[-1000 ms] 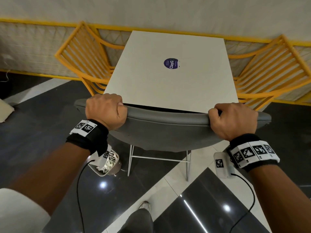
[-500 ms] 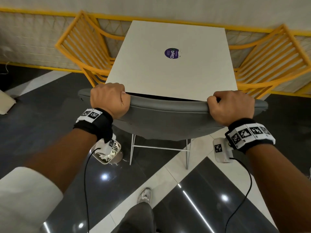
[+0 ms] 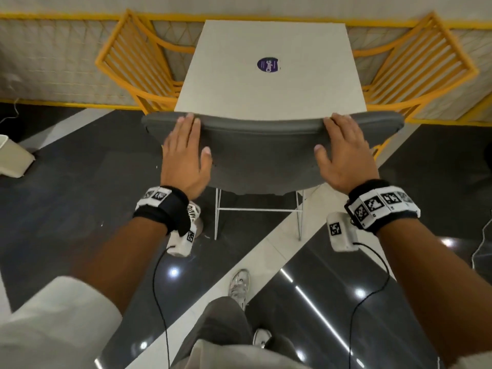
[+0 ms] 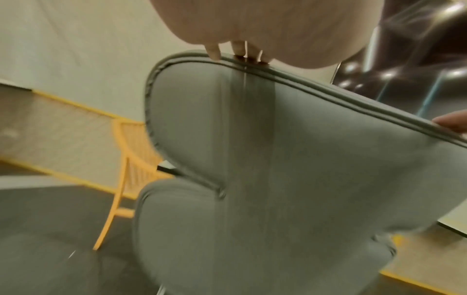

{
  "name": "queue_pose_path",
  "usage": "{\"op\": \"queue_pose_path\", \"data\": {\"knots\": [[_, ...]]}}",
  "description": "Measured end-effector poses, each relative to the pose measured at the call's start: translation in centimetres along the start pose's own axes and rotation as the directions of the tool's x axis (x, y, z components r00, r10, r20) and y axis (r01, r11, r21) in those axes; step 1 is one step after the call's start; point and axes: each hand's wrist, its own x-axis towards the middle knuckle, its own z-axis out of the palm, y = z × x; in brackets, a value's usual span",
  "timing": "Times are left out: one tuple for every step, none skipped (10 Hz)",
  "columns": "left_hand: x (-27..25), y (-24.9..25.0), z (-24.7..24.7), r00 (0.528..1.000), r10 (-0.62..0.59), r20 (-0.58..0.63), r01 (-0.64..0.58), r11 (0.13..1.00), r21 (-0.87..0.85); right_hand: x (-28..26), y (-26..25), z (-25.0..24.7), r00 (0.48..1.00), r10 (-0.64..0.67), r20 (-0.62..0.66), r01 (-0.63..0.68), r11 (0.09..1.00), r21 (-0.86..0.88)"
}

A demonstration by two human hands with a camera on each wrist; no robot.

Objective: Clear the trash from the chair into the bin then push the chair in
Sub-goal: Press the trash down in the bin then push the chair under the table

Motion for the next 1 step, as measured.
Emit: {"op": "queue_pose_path", "data": {"knots": [[-9.58,-2.54,1.64,0.964,-0.139,0.227,0.176,0.973,-0.150,-7.97,-0.78,1.10,0.952,0.092,0.291,-0.147,0.974,0.173]]}}
